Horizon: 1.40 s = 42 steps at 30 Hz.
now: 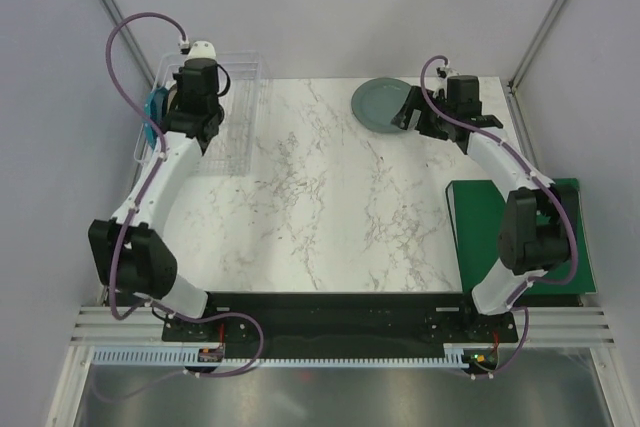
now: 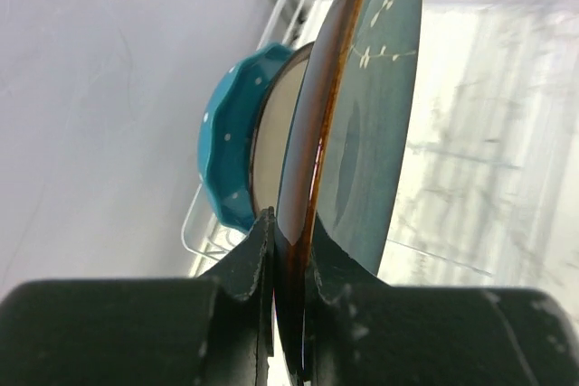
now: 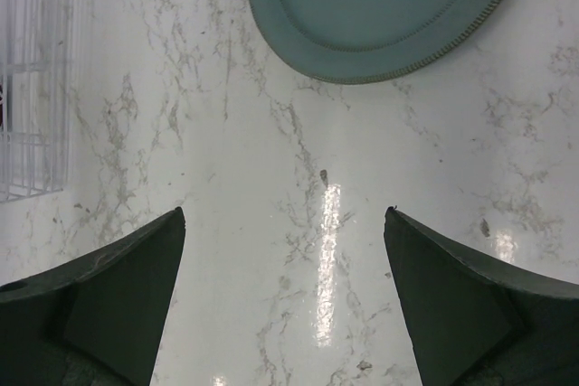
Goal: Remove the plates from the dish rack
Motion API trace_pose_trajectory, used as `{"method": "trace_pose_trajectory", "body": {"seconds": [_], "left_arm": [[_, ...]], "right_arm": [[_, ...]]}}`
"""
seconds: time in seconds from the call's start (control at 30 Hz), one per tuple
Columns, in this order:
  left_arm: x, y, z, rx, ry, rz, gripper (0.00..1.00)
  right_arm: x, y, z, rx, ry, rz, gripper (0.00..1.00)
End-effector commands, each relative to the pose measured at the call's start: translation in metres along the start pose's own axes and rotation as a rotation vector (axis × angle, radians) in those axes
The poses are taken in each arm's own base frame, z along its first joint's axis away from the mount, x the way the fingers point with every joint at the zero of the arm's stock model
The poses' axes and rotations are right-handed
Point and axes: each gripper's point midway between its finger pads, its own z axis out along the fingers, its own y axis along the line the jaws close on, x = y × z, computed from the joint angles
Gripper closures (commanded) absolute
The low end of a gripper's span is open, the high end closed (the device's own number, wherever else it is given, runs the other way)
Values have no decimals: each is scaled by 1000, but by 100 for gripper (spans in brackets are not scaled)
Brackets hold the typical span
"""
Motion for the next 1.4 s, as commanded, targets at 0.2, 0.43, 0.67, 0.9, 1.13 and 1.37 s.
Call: {"method": "trace_pose_trajectory", "body": {"seconds": [0.2,0.43,0.67,0.9,1.13,1.37], "left_arm": [[-77,-17,-128,478,-177,-528,98],[-66,-84,-172,896,-47,-719,98],[-73,-116,-203,1170,-29,-877,98],[-71,-132,-219,1336,-25,-950,98],[-66,-144,-224,1413,10,-970,98],[-52,-159,-218,1430,70,-955,98]], "right_arm": [[-6,119,-34,-370,-75,-51,2],[8,169,-43,-596,-77,-44,2],[30,185,-36,-697,-24,4,2],[52,187,-21,-718,41,38,2],[60,204,-23,-834,67,50,22],[60,220,-35,-982,88,77,64]]}}
